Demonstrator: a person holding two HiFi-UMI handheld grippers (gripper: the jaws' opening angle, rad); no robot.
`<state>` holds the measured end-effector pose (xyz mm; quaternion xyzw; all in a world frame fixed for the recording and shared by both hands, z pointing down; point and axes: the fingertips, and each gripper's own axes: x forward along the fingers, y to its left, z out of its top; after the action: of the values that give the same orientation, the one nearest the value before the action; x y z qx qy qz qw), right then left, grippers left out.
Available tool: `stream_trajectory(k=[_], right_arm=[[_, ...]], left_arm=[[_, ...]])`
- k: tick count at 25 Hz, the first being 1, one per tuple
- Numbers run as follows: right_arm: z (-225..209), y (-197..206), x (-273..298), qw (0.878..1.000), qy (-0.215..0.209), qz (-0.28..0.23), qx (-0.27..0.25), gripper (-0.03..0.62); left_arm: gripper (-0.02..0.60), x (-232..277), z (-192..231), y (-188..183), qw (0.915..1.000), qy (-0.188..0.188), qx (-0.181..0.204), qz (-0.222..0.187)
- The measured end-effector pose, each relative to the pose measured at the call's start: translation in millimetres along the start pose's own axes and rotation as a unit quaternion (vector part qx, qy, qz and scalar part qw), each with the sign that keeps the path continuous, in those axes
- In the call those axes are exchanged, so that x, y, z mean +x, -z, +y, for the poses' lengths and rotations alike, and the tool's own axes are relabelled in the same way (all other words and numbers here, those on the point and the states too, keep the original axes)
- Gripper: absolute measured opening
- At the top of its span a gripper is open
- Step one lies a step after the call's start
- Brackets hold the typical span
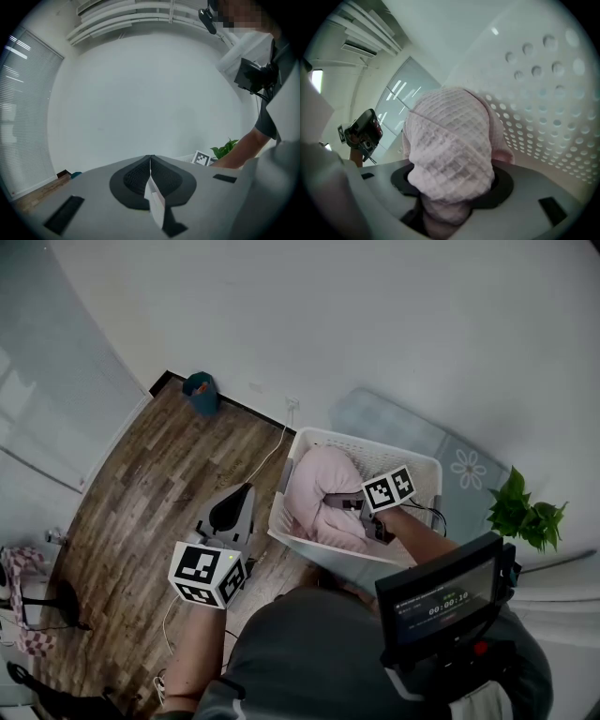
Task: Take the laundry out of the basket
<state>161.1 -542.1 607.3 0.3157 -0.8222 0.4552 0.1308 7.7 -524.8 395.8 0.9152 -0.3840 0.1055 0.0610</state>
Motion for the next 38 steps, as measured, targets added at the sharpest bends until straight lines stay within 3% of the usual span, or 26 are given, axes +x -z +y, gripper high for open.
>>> stream_trajectory(k=[7,11,17,22,27,38], right_arm=[[62,-47,-42,0.993,-0.027,-0.099,-0.057,0.281],[105,-77,-64,0.983,-0.038,-0.145,-0.103,0.281],[157,-121,-102,0.969,-0.065,-0.205,-0.119,0.281],[215,-152,-108,0.958,-0.092,-0.227,-0.148,0.281],[279,-177,-106,0.944,-0.144,-0.247,-0.162,0.281],[374,-171,-67,0.924,-0.235,-0.224,-0.204,0.281]], left_arm=[[0.008,-5,-12,-7,0.9999,0.0,-0.005,-0.01],[0.008,-19,-7,-18,0.9995,-0.014,-0.007,-0.027],[0.008,-45,-4,-36,0.997,-0.047,-0.005,-0.062],[0.008,-80,13,-45,0.9932,-0.077,-0.014,-0.086],[0.008,-118,34,-59,0.9876,-0.108,-0.013,-0.113],[0.008,-198,58,-62,0.9684,-0.205,-0.003,-0.142]])
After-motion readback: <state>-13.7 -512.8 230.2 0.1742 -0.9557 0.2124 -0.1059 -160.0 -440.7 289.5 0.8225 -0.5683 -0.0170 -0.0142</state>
